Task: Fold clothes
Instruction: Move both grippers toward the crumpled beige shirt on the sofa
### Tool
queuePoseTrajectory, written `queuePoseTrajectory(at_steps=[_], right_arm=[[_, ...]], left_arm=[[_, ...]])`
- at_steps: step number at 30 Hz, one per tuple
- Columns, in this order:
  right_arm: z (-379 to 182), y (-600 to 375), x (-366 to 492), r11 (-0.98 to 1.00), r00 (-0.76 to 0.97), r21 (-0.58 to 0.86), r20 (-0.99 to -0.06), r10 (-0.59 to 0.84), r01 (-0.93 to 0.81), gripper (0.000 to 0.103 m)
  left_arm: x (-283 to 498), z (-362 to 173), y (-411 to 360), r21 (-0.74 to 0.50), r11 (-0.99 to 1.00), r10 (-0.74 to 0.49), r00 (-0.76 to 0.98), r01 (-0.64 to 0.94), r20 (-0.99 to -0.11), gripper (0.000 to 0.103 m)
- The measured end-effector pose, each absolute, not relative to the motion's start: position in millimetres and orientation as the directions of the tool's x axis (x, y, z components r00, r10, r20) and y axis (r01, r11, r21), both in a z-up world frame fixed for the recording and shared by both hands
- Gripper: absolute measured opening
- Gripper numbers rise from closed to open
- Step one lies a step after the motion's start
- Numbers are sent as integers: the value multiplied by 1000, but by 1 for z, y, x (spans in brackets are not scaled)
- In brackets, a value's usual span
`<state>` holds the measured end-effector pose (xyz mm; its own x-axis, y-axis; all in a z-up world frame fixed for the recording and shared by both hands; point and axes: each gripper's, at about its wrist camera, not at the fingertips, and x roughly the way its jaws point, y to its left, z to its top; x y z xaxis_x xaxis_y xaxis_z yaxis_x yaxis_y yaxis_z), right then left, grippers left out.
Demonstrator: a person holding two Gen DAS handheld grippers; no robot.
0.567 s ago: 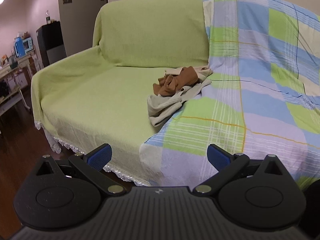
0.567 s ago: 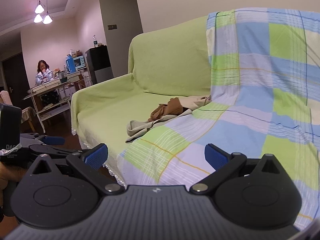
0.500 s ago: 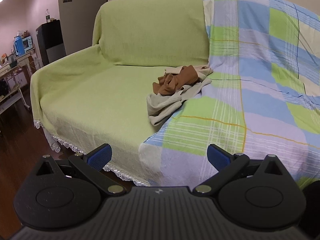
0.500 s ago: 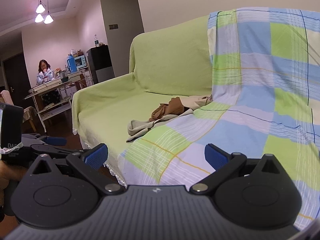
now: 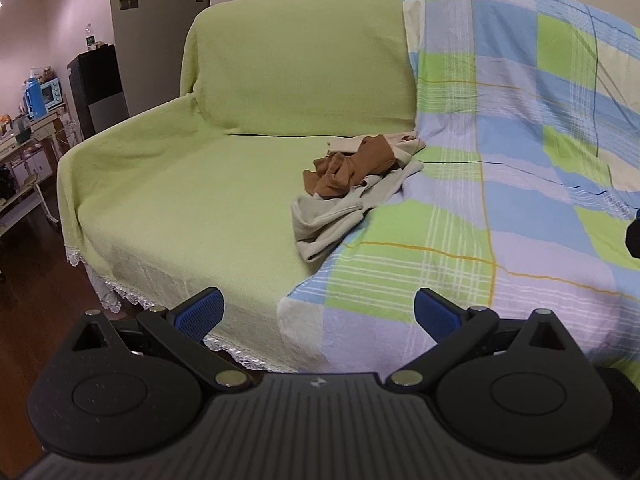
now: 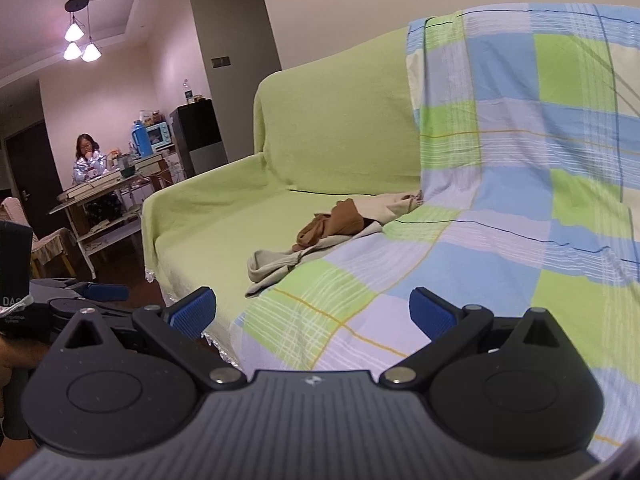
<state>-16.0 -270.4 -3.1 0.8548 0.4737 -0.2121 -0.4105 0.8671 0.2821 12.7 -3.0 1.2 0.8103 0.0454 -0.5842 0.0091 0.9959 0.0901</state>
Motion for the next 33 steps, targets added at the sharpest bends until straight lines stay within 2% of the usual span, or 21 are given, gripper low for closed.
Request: queuePoseTrajectory(at_steps=[14,16,21,33], right_arm=[[-9,-251,28,882,840,140,-272,471,-449,102],[-8,-248,38,876,831,113,-278,481,-469,102],[-11,-235,75,852,806,31,-307,505,-522,102],[-16,-200,121,822,781,-24,-328,531,-569,102]], left_arm=[[71,-8,18,70,996,1,816,48,-578,102],[66,-27,13,80,995,-9,823,66,-568,102],[85,-37,25,76,994,-17,814,75,-580,102],[131,-48,42,69,985,-85,802,156,-591,102]])
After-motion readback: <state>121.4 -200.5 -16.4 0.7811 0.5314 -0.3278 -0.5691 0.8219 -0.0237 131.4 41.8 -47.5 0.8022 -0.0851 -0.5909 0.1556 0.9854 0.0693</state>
